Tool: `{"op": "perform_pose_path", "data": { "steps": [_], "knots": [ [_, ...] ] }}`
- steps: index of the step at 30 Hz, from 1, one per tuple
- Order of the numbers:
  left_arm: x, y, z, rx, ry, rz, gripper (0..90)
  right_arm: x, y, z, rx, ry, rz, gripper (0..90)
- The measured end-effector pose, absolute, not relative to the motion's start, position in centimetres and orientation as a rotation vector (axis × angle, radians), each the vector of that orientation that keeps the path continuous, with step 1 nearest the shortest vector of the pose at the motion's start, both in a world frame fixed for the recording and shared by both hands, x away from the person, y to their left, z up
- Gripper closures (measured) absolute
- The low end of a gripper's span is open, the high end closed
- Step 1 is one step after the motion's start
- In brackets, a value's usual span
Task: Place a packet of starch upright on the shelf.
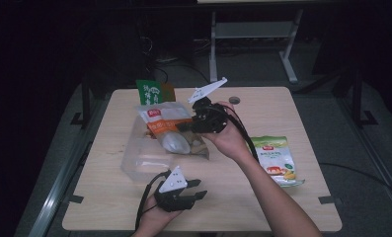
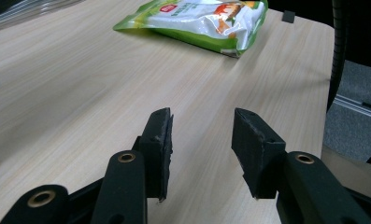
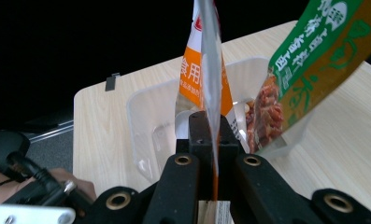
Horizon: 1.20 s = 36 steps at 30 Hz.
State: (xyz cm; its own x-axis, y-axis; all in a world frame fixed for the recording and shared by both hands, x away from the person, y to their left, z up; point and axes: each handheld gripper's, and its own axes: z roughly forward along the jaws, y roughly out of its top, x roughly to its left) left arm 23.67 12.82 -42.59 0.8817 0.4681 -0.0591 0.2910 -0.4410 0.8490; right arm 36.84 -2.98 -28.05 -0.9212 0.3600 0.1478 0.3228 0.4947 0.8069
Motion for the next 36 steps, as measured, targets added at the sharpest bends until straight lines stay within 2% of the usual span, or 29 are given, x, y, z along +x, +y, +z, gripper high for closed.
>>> {"op": "perform_pose_path", "data": {
  "steps": [18, 36],
  "knots": [
    [23.6, 12.9, -42.5, 2.051, 0.543, 0.222, 56.8, 39.6, 1.4, -28.3, 0.608, 2.669, 1.479, 90.0],
    [23.5, 13.3, -42.3, 2.024, 0.553, 0.214, 56.5, 42.1, 6.4, -32.4, 0.683, 2.702, 1.515, 90.0]
  ]
}}
